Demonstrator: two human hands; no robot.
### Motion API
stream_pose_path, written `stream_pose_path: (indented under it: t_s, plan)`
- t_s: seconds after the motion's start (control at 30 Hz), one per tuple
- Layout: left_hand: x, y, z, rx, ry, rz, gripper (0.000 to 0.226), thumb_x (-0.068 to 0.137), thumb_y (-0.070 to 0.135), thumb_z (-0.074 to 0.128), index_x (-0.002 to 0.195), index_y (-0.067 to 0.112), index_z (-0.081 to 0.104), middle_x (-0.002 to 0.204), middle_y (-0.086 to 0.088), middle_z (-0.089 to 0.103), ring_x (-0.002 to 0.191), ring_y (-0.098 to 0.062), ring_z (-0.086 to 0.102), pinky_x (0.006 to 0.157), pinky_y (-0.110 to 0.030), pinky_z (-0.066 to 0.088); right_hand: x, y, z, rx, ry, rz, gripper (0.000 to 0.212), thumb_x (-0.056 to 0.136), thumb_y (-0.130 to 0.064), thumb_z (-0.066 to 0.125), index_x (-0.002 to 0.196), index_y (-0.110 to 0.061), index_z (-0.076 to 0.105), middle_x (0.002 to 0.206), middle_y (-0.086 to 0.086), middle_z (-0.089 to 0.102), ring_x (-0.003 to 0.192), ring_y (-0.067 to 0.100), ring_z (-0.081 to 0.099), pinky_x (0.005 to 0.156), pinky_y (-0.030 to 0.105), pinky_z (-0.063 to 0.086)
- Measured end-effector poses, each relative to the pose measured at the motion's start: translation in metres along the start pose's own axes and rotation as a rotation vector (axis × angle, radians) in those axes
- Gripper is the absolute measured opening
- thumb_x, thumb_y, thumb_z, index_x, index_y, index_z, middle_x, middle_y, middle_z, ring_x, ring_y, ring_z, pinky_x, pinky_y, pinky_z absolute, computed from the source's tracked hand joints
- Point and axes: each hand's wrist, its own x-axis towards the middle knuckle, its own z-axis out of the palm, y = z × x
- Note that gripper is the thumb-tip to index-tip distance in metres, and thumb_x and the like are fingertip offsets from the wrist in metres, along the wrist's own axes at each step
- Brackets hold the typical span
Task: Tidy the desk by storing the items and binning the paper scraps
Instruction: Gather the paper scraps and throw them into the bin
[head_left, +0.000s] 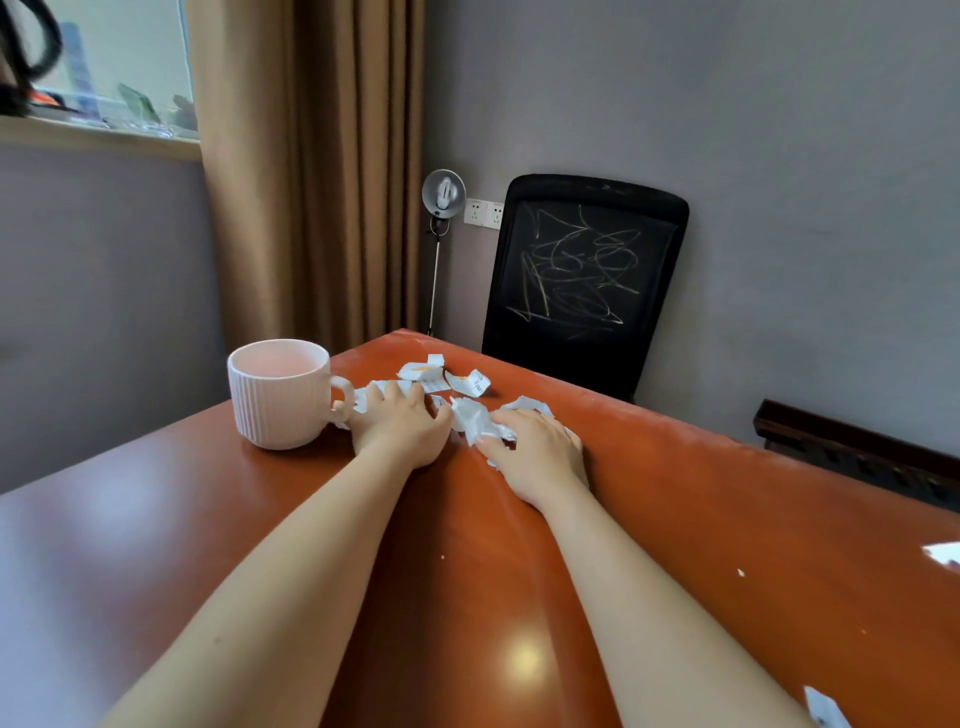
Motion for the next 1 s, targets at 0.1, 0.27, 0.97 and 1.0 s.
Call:
stream_pose_path:
  t_s: [0.1,0.27,0.97,1.0]
  plan:
    - [-0.014,-0.002,-0.003,-0.071,0.007,0.086,0.051,0.093,0.049,0.025,0.134,0.022,0.042,0.144,-0.006,0.038,0.135,-0.026,0.029,0.109,-0.055,0.019,-0.007,-0.002,-0.006,0.085,0.009,0.006,0.037,0.091,-0.042,0.051,0.125,-0.028,0.058,0.132,-0.007,0.057,0.121,0.019,0.050,0.098,0.030,0.037]
    - [-0.047,-0.007,-0.008,-0.104,0.035,0.195,0.040,0.094,0.042,0.028,0.125,0.021,0.043,0.131,-0.004,0.047,0.121,-0.026,0.041,0.099,-0.045,0.033,-0.029,-0.009,-0.014,0.171,0.070,0.021,0.024,0.090,-0.036,0.056,0.103,-0.023,0.071,0.107,-0.005,0.069,0.096,0.020,0.062,0.073,0.025,0.038]
    - [-0.129,-0.061,-0.039,-0.106,-0.091,0.166,0.092,0.081,0.075,0.035,0.151,0.024,0.005,0.160,0.002,0.007,0.147,-0.020,0.008,0.117,-0.049,0.007,-0.098,-0.023,-0.030,0.749,0.271,0.240,0.028,0.096,-0.019,0.050,0.068,-0.012,0.049,0.066,0.004,0.052,0.065,0.017,0.051,0.056,0.025,0.040]
    - [-0.127,-0.060,-0.039,-0.107,-0.107,0.191,0.092,0.080,0.076,0.036,0.151,0.026,0.004,0.160,0.003,0.007,0.147,-0.020,0.008,0.117,-0.048,0.008,-0.098,-0.024,-0.030,0.748,0.272,0.240,0.028,0.096,-0.019,0.050,0.069,-0.013,0.050,0.066,0.004,0.052,0.064,0.016,0.051,0.056,0.025,0.041]
